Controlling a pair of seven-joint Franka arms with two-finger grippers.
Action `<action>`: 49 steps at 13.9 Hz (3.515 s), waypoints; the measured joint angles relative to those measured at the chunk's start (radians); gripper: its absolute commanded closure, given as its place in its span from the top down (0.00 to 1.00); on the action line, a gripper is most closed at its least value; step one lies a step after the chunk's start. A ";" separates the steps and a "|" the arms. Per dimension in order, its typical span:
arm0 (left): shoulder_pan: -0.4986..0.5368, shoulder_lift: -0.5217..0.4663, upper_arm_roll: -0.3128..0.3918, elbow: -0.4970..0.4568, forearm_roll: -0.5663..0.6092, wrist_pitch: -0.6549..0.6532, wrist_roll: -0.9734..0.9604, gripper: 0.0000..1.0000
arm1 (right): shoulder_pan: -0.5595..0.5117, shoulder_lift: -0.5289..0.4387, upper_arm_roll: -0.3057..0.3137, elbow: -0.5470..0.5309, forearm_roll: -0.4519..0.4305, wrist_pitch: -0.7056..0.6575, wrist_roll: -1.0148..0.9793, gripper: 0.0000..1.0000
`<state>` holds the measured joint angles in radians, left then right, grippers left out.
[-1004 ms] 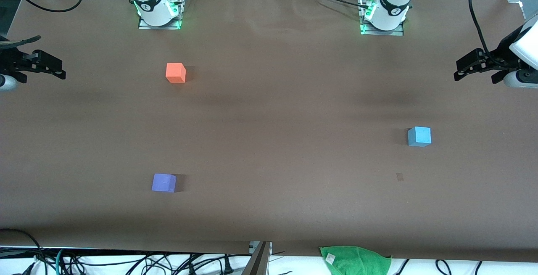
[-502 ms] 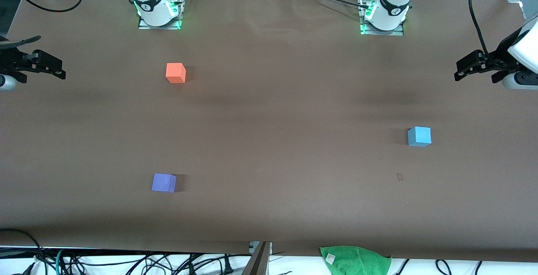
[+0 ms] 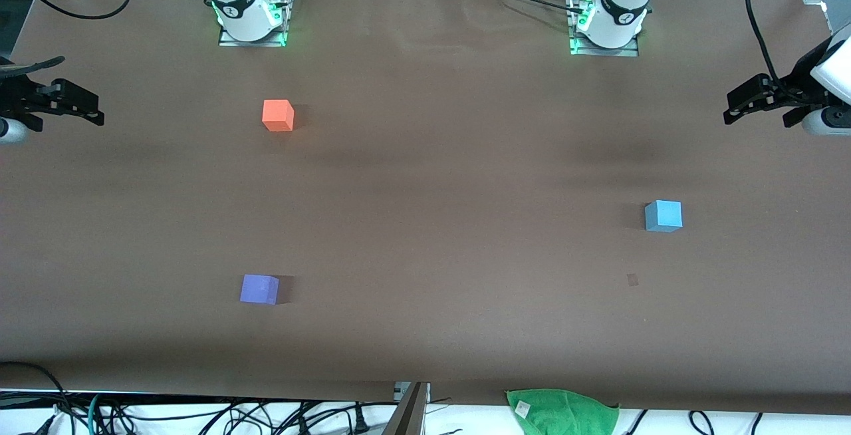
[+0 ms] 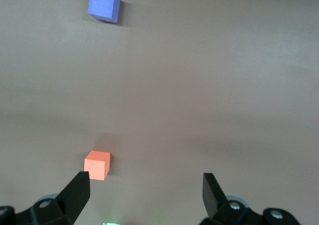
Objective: Place blue block between orange and purple blocks
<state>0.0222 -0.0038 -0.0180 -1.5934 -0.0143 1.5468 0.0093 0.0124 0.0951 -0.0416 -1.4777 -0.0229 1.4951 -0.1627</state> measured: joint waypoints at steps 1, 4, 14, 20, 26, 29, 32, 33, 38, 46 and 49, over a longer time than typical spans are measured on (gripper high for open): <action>0.000 0.000 0.002 -0.003 0.000 0.000 0.000 1.00 | 0.000 0.000 0.000 0.000 0.001 0.000 0.000 1.00; 0.000 0.001 0.022 -0.047 0.001 0.000 -0.001 1.00 | 0.000 0.000 0.000 0.000 0.002 0.000 0.000 1.00; 0.019 0.190 0.065 -0.290 0.002 0.408 0.150 1.00 | 0.000 0.000 0.000 0.000 0.003 0.000 0.000 1.00; 0.040 0.387 0.067 -0.304 0.002 0.637 0.241 1.00 | 0.000 0.000 0.000 0.000 0.004 0.000 0.000 1.00; 0.054 0.456 0.067 -0.380 0.002 0.813 0.250 1.00 | 0.000 0.000 0.000 0.000 0.004 0.000 0.000 1.00; 0.057 0.462 0.067 -0.417 0.002 0.867 0.248 1.00 | 0.000 0.000 0.000 0.000 0.004 0.000 0.000 1.00; 0.057 0.477 0.064 -0.438 0.002 0.908 0.247 0.98 | 0.000 0.000 0.000 0.000 0.005 0.000 0.000 1.00; 0.057 0.485 0.063 -0.442 0.002 0.924 0.246 0.78 | 0.000 0.000 0.000 0.000 0.005 0.000 0.000 1.00; 0.060 0.512 0.053 -0.452 0.001 0.960 0.245 0.21 | 0.000 0.000 0.000 0.000 0.005 0.000 0.000 1.00; 0.059 0.364 -0.058 -0.389 -0.003 0.729 0.056 0.23 | 0.000 0.000 0.000 0.000 0.005 0.001 0.000 1.00; 0.036 0.354 -0.236 -0.374 -0.004 0.723 -0.296 0.23 | 0.000 0.001 0.000 0.000 0.005 0.001 0.000 1.00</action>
<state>0.0578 0.3498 -0.2542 -1.9676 -0.0179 2.2693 -0.2868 0.0124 0.0957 -0.0419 -1.4778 -0.0180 1.4956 -0.1627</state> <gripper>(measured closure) 0.432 0.000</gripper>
